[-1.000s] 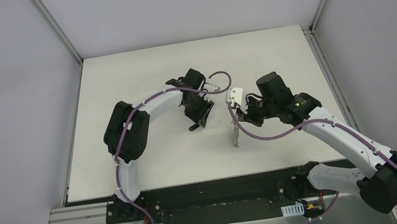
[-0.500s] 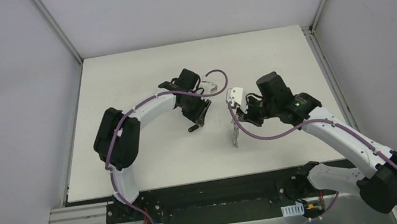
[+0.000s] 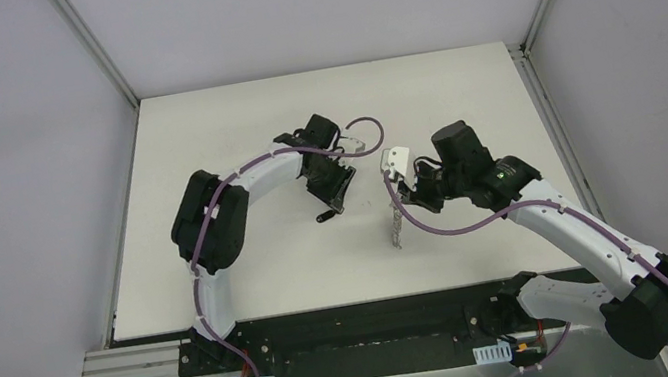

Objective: Put the keys on the keyring

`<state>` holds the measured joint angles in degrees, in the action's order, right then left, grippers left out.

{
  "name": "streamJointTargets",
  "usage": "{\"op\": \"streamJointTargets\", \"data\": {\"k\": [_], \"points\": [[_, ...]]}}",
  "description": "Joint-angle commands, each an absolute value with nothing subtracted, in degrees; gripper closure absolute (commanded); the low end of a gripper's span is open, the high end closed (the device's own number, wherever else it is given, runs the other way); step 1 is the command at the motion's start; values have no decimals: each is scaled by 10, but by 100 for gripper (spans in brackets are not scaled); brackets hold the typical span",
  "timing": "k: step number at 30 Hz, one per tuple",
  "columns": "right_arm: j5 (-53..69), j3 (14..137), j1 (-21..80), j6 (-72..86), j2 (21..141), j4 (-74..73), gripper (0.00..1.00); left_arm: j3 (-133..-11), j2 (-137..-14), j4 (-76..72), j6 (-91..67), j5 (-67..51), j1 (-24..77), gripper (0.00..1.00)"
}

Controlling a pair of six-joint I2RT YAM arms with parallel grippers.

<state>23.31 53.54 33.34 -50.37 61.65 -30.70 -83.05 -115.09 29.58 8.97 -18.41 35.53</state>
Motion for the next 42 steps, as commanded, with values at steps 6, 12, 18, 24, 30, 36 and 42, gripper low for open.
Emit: {"op": "streamJointTargets", "data": {"k": [6,12,18,24,30,36,42], "points": [[248,530,330,-500,611,-296,100,-818,-1145,303,89,-192,353,66],[249,532,329,-499,615,-296,100,-791,-1122,282,97,-188,353,70],[250,533,329,-498,618,-296,100,-761,-1091,249,108,-177,355,66],[249,533,329,-498,620,-301,100,-748,-1077,237,115,-166,361,64],[243,524,327,-498,609,-303,100,-730,-1059,222,127,-153,372,63],[242,514,322,-496,598,-302,100,-722,-1052,220,133,-141,381,63],[244,508,319,-495,592,-301,100,-705,-1036,208,139,-131,387,63]]}}
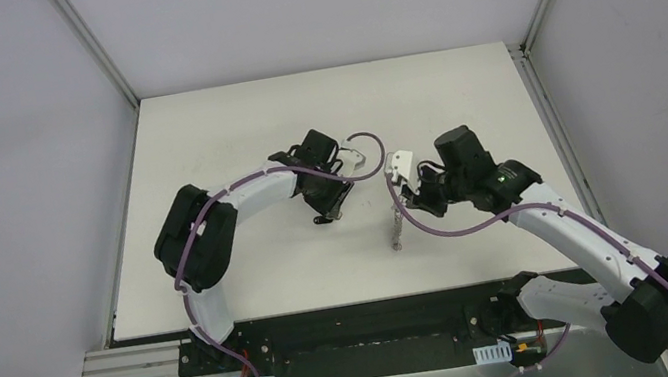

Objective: Put the keys on the keyring

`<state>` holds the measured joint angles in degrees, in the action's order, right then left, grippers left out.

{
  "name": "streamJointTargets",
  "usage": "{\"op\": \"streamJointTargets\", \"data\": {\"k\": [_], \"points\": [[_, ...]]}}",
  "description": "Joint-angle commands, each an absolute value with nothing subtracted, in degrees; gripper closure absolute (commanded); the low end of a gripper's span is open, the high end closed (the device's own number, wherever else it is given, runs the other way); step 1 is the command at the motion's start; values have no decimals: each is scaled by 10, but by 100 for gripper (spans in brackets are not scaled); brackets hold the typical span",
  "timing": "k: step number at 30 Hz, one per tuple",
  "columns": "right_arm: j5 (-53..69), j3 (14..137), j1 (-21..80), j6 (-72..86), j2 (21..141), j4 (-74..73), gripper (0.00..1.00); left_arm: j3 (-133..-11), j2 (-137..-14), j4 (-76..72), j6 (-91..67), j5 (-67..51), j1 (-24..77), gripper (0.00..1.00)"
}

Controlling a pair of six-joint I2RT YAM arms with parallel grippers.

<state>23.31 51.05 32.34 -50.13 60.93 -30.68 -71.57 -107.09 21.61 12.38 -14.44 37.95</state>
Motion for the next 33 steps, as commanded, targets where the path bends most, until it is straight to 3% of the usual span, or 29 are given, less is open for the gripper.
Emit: {"op": "streamJointTargets", "data": {"k": [1,19,33], "points": [[245,508,318,-494,591,-300,100,-704,-1036,208,141,-129,389,63],[245,501,307,-490,570,-306,100,-718,-1061,219,144,-130,402,68],[247,500,306,-490,572,-305,100,-715,-1055,219,129,-146,402,88]]}}
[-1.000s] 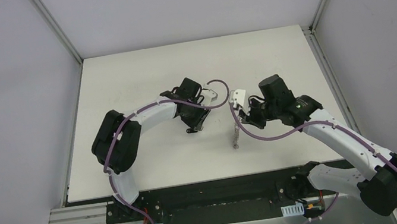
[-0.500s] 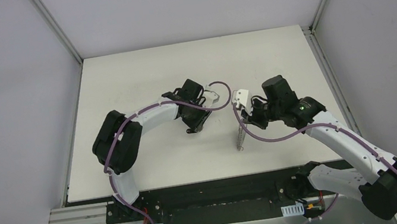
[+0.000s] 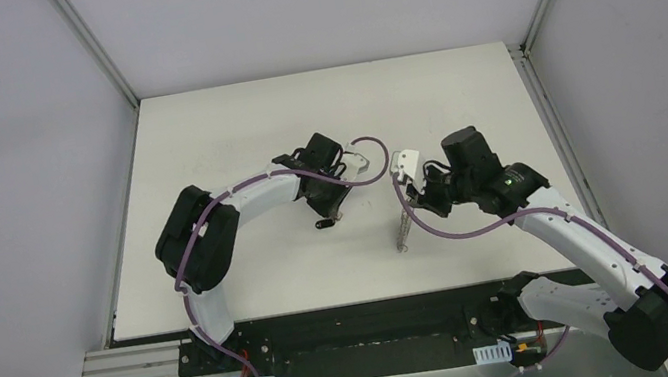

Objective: Put the keys on the keyring

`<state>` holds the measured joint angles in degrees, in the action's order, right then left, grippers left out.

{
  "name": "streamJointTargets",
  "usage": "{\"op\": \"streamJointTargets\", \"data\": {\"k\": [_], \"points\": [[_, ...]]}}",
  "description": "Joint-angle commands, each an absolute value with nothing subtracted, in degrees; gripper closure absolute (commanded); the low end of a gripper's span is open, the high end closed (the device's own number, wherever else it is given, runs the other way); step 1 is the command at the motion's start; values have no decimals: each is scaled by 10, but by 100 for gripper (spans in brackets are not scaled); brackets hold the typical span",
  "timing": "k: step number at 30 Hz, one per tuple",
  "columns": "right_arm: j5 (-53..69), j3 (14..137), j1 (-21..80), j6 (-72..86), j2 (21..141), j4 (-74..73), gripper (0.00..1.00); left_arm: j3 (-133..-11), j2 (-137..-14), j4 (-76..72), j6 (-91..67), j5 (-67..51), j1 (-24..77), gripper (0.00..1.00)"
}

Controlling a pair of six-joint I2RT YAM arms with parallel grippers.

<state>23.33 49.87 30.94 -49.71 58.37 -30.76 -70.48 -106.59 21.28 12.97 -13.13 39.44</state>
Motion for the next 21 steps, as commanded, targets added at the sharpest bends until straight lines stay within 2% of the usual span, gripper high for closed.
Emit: {"op": "streamJointTargets", "data": {"k": [1,7,21], "points": [[247,500,306,-490,572,-305,100,-717,-1055,220,128,-149,402,90],[246,498,304,-490,569,-306,100,-732,-1055,234,118,-169,401,100],[246,499,302,-489,572,-304,100,-741,-1059,251,114,-194,401,98]]}}
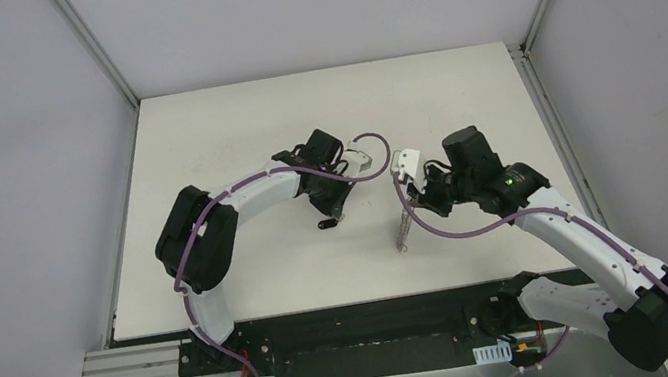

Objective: Put the keys on the keyring

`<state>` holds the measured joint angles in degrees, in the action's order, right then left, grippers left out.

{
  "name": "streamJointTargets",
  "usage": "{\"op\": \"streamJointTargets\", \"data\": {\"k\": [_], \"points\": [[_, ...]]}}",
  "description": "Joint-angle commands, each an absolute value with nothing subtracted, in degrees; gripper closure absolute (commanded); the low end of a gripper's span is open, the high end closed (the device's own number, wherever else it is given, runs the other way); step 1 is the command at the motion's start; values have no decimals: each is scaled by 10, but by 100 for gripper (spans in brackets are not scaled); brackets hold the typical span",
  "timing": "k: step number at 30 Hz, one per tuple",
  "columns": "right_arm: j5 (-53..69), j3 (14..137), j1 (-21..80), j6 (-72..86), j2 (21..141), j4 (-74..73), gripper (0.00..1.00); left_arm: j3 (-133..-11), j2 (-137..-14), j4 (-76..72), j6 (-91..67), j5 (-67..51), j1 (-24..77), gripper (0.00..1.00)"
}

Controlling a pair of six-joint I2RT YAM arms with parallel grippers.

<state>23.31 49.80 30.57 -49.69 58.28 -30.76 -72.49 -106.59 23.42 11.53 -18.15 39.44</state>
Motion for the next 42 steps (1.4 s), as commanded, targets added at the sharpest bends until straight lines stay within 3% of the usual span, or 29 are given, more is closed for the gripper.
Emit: {"op": "streamJointTargets", "data": {"k": [1,8,23,34,42], "points": [[247,499,302,-489,572,-305,100,-741,-1061,252,114,-193,401,96],[246,498,302,-489,571,-305,100,-741,-1065,253,115,-190,401,90],[246,498,301,-489,569,-304,100,-733,-1079,251,110,-196,401,88],[246,499,301,-490,572,-304,100,-729,-1084,249,109,-201,402,90],[247,498,301,-490,572,-302,100,-732,-1078,255,116,-203,401,100]]}}
